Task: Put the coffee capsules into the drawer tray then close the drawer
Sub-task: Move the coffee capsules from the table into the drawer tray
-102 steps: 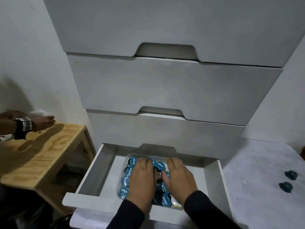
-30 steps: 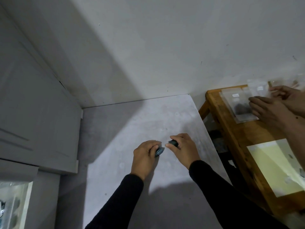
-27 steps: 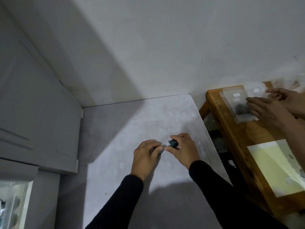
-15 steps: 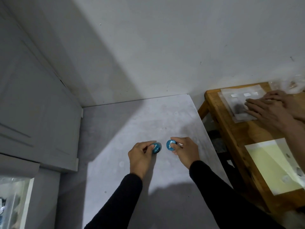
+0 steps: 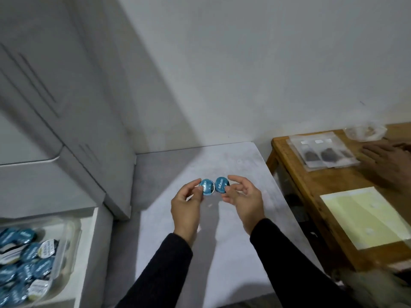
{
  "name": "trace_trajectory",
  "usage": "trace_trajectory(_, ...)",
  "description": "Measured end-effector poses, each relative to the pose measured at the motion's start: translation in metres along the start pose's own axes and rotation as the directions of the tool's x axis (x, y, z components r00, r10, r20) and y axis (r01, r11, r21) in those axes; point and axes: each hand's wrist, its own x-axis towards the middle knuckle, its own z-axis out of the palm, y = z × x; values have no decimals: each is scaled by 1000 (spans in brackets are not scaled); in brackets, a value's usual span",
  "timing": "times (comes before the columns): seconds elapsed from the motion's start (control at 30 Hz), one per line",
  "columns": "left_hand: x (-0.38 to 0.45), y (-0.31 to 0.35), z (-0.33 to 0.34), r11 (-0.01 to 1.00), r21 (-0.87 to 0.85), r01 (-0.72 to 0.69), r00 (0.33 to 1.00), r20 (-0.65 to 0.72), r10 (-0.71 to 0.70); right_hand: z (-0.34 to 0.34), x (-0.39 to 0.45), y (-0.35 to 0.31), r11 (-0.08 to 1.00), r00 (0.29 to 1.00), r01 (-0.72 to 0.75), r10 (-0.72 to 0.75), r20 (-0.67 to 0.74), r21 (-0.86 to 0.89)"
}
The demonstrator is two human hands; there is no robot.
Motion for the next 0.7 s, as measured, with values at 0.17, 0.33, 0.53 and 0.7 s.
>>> trace_trajectory(0.17,-32,32,-42,995,-69,-67,998,-18,66,32,-42,-17,994,999,29,-31,20,109)
trace_trajectory(0.33,-54,58,-94,988,-104,-113,992,-61,107,71,-81,-31,992,993,49,-61,103,116)
trace_trajectory(0.53,-57,77,-172,980,29,-197,970,-137,199,133,-113,-35,998,976,33,-45,212,56)
trace_trajectory(0.7,-43,91,-251,990,20,-141,986,-92,142,199,-140,-26,999,963,11,-20,270,32)
